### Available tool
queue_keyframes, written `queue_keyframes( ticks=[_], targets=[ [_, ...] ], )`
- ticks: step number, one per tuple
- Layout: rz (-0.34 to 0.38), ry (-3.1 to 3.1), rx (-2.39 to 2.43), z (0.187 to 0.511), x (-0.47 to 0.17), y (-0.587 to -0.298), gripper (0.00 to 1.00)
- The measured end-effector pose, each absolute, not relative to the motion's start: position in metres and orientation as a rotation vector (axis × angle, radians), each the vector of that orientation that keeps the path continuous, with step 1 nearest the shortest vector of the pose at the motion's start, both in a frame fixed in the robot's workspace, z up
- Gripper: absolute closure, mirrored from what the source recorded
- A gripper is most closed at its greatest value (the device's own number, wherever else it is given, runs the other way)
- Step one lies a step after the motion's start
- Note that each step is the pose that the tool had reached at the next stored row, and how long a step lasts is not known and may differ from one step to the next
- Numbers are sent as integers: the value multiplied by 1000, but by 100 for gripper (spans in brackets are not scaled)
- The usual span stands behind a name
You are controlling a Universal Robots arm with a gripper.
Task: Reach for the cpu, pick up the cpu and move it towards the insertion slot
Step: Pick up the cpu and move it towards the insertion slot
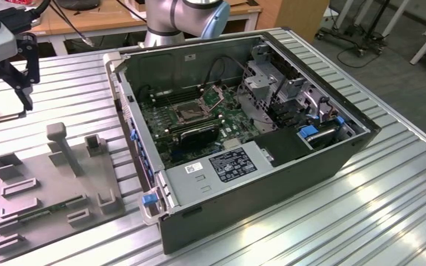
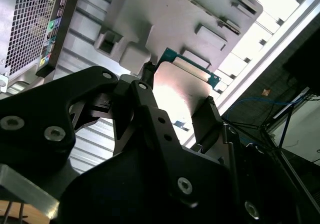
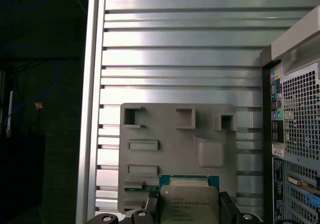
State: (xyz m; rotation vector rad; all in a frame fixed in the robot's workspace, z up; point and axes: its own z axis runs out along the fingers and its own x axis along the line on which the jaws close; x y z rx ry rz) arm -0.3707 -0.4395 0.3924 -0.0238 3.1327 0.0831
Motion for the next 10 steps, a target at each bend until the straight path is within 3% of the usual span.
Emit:
queue_keyframes(
  ticks=[10],
  targets=[
    [83, 3133, -24, 392, -365, -439, 46]
  ],
)
